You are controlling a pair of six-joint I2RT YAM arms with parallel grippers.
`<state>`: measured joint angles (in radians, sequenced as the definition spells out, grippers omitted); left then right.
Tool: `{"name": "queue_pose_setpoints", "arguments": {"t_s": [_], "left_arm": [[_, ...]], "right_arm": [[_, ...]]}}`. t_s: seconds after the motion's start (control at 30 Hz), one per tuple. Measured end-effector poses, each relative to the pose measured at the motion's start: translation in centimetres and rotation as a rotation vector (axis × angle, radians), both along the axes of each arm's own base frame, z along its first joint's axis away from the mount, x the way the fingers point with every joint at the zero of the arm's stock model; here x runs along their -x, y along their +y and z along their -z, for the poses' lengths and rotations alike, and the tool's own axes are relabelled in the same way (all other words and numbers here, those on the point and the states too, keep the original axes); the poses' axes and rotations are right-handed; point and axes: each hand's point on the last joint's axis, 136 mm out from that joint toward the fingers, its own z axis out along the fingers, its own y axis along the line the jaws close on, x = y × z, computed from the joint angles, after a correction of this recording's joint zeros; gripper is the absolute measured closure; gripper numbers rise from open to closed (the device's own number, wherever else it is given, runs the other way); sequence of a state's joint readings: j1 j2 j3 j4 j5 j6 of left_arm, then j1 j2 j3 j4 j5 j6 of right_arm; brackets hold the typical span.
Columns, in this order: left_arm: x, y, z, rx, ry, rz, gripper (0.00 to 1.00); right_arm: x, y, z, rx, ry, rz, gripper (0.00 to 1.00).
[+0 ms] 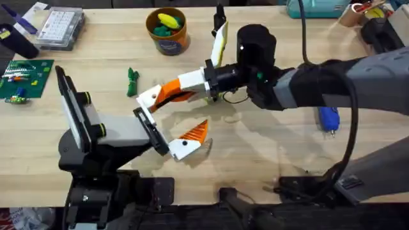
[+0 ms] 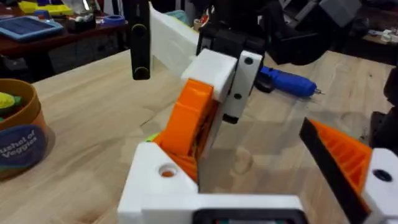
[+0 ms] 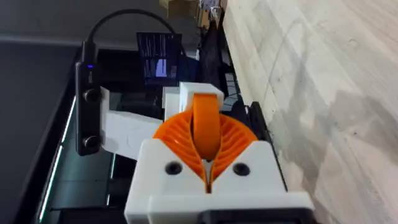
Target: Pick up the gripper from the table and insert it into the empty holder that is missing its gripper. Then pick up a screw, insert it into the mounting hole, and use the screwdriver to tighten it. Finally, clean up the table by picking up the vegetable and placing it into the bucket.
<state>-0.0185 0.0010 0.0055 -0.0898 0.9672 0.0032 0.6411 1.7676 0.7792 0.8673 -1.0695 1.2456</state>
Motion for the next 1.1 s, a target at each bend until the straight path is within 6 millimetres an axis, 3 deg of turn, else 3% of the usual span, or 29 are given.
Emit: {"name": "queue_pose_setpoints", "arguments": {"t_s": [0.33,0.37,0.43,0.6,0.73,1.1], "left_arm": [[0.0,0.0,0.0,0.000,0.000,0.000,0.013],[0.1,-0.1,0.0,-0.003,-0.006,0.007,0.013],[0.1,0.0,0.0,-0.004,-0.008,0.005,0.013],[0.0,0.0,0.0,-0.005,-0.009,0.002,0.013],[0.0,0.0,0.0,-0.011,-0.017,-0.001,0.013],[1.6,-1.1,0.0,-0.005,-0.012,0.107,0.015]], "right_arm": [[0.0,0.0,0.0,0.000,0.000,0.001,0.980],[-0.1,0.2,0.2,0.007,0.003,0.011,0.739],[-0.1,0.4,0.5,0.012,0.003,0.013,0.609],[-0.1,0.4,0.8,0.018,0.006,0.017,0.524],[-0.2,0.4,1.0,0.024,0.008,0.022,0.350],[-1.0,0.4,1.0,0.024,0.001,0.052,0.059]]}}
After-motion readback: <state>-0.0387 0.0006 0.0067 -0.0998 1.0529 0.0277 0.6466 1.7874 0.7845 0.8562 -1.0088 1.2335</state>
